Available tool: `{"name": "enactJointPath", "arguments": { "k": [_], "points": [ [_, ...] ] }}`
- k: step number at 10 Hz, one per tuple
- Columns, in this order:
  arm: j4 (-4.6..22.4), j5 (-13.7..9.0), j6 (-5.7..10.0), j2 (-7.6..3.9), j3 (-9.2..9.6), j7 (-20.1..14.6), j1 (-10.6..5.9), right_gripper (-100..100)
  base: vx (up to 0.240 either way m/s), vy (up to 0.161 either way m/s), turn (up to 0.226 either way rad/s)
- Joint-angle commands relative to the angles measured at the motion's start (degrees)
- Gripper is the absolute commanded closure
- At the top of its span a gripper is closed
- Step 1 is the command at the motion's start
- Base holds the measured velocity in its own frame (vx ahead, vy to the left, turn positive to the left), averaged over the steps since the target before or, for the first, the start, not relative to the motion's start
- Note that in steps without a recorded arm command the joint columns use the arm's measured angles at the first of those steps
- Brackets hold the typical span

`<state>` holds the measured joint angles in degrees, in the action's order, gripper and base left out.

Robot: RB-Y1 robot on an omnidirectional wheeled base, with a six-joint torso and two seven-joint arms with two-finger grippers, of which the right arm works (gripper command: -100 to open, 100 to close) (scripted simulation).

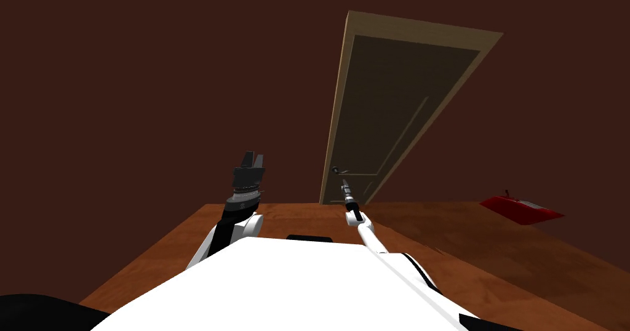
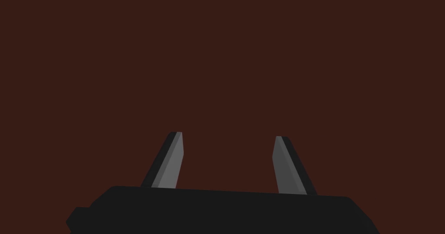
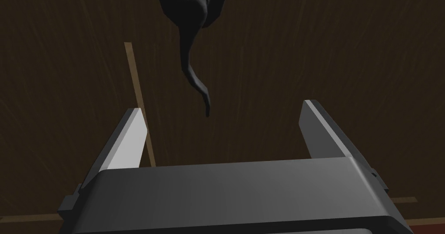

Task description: Pull the door open

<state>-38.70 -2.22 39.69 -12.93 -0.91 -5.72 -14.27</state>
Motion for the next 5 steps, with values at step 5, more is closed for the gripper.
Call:
{"name": "enactJointPath", "arguments": {
  "k": [5],
  "points": [
    [6.56,-0.31,1.47,-0.68,0.07,-0.26,-2.97,-100,0.016,-0.101,0.121]
  ]
}}
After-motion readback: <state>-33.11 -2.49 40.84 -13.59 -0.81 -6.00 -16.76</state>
